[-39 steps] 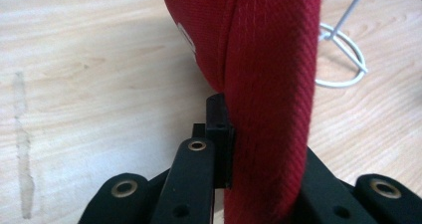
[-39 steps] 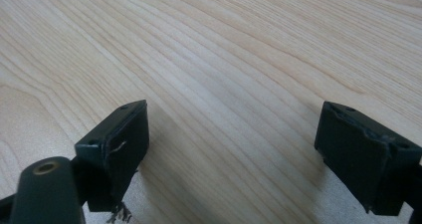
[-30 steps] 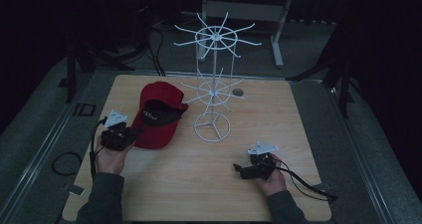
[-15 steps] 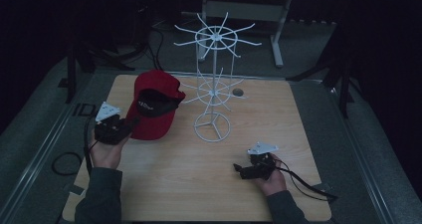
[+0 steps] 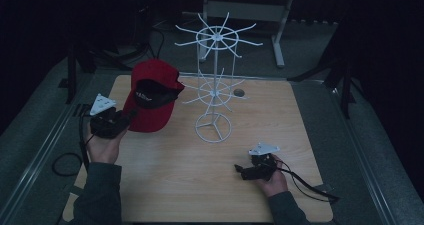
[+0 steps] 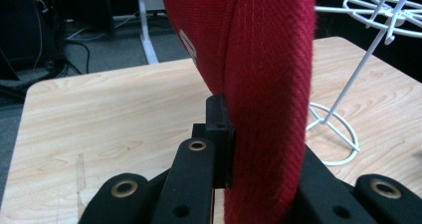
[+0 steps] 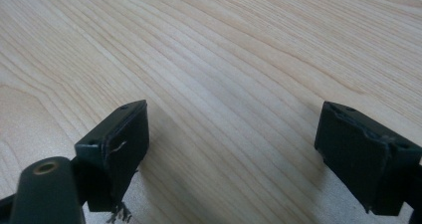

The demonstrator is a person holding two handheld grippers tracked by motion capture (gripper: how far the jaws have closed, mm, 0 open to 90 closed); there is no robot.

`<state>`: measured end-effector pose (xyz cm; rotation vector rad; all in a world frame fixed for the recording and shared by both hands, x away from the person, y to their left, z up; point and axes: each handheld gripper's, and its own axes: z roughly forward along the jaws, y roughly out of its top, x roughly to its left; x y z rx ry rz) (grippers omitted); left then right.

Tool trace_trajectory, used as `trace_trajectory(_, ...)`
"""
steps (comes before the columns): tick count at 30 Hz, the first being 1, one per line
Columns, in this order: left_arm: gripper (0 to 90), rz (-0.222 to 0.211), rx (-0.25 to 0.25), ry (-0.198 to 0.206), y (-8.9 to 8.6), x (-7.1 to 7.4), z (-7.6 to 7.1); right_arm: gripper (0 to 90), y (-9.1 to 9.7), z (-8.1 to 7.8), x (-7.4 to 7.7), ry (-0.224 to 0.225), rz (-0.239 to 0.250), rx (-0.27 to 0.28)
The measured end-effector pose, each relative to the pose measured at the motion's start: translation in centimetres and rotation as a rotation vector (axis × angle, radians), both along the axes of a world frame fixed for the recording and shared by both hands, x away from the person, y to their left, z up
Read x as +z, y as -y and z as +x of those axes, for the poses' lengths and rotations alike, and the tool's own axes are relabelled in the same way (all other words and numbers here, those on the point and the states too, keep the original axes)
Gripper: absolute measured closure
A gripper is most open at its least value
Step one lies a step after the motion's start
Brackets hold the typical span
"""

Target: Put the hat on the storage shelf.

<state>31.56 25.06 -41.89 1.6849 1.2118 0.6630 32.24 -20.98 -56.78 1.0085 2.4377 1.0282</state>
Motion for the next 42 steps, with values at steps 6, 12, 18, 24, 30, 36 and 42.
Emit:
trace_trajectory(6, 85.5, 0.008, 0.003, 0.03, 0.0, 1.2, 0.1, 13.6, 0.0, 0.0, 0.0, 0.001, 0.0, 0.0)
trace_trajectory(12, 85.5, 0.01, 0.014, 0.055, -0.1, 2.2, 0.0, 13.6, 0.0, 0.0, 0.0, 0.0, 0.001, 0.0)
trace_trajectory(18, 85.5, 0.007, 0.025, 0.08, -0.2, 3.0, 0.0, 13.6, 0.0, 0.0, 0.0, 0.001, 0.0, 0.0)
trace_trajectory(24, 85.5, 0.005, 0.024, 0.099, 0.0, 3.7, 0.0, 13.6, 0.0, 0.0, 0.0, 0.002, 0.0, 0.001)
trace_trajectory(30, 85.5, 0.015, 0.029, 0.115, -0.1, 4.5, 0.0, 13.6, 0.0, 0.0, 0.0, 0.001, 0.0, 0.001)
trace_trajectory(36, 85.6, 0.032, 0.033, 0.13, -0.2, 5.0, 0.0, 13.6, 0.0, 0.0, 0.0, 0.001, 0.0, 0.0)
trace_trajectory(42, 85.5, 0.017, 0.044, 0.15, -0.3, 5.5, -0.1, 13.6, 0.0, 0.0, 0.0, 0.001, 0.0, 0.0)
